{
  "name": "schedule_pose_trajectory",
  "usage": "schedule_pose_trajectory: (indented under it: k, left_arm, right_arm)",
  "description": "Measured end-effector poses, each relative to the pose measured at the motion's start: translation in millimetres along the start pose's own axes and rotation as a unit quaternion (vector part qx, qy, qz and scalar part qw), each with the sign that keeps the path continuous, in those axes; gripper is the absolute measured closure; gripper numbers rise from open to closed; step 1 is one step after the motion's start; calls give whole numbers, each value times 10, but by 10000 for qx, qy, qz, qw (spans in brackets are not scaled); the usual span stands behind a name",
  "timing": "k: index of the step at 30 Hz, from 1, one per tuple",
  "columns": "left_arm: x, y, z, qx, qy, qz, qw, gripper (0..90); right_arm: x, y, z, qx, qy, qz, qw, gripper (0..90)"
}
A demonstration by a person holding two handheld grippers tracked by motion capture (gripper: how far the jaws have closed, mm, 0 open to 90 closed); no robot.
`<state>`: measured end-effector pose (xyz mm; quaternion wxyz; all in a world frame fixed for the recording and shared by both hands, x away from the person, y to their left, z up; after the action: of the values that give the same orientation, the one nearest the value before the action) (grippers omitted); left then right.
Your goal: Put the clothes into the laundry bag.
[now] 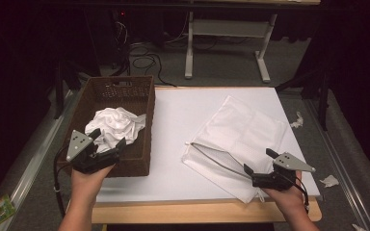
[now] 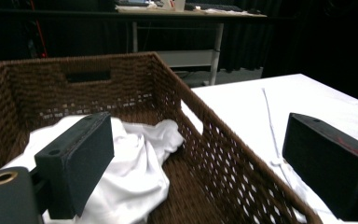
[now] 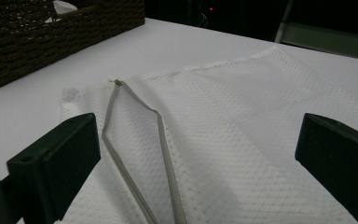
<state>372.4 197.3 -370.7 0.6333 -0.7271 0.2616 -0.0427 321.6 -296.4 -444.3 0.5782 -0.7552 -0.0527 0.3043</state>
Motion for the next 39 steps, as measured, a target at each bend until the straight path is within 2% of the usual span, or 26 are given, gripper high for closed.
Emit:
schedule_pose_trajectory:
  k: [2,5,7,9,11,13,15,18,21,26,27,28,29,34,35,36,38,39]
  left_arm:
    - [55,-54,-23,116,-107,17,9999,92]
    - [149,-153,-28,100,-205,131,9997,92]
    - [217,-225,-8,127,-367,123,9992,93]
    - [292,-304,34,29,-467,94,9989,99]
    - [355,-355,73,22,-634,79,9980,101]
    - [430,-403,127,-55,-677,108,9976,110]
    - [514,-426,186,-113,-654,228,9975,110]
    - [649,-424,300,-149,-771,586,9952,89]
    - [792,-390,437,-348,-816,1134,9896,56]
    - [946,-309,625,-460,-1015,1776,9778,52]
    - [971,-283,655,-382,-1062,1940,9745,52]
    - [1002,-250,693,-287,-1142,2151,9695,50]
    - [1011,-237,709,-258,-1166,2234,9674,50]
    - [1094,-135,886,-378,-1294,2928,9466,46]
    - [1109,-118,921,-453,-1295,3099,9408,45]
    - [1133,-93,954,-614,-1298,3240,9351,39]
    - [1182,-39,1005,-756,-1251,3526,9243,32]
    - [1211,-6,1022,-747,-1261,3710,9170,30]
  right_arm:
    - [-14,-5,0,26,-22,-15,10000,5]
    - [-37,-14,-2,52,-46,-84,9999,6]
    - [-41,-17,-2,47,-61,-90,9999,6]
    - [-36,-22,-5,16,-82,-106,9999,6]
    - [-35,-26,-1,53,-93,-113,9999,8]
    - [-36,-27,-1,60,-105,-116,9999,10]
    - [-35,-24,-3,73,-113,-113,9998,11]
    - [-28,-16,-9,97,-151,-110,9998,11]
    - [-22,-8,-13,101,-138,-85,9998,12]
    - [-9,-1,-7,102,-159,-60,9998,13]
    - [-8,0,-7,100,-165,-58,9998,14]
    - [-6,3,-4,97,-177,-36,9998,15]
    - [-6,3,-4,97,-177,-36,9998,15]
    - [4,9,3,90,-196,-16,9998,17]
    - [5,10,5,106,-193,-6,9998,17]
    - [5,10,6,106,-196,-4,9998,18]
    - [8,11,7,101,-200,0,9997,18]
    - [9,11,8,95,-203,-1,9997,19]
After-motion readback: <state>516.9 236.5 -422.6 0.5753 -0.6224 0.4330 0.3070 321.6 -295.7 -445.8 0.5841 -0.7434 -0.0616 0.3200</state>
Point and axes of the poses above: each handheld gripper's, and its own axes: x roughly forward along the jaws, y roughly out of its underside, z roughly to its left, the point moved 3 cm from there along x, roughly forward along the jaws, and after that the axes turned 9 degrees about -x, right-handed, at the moved point
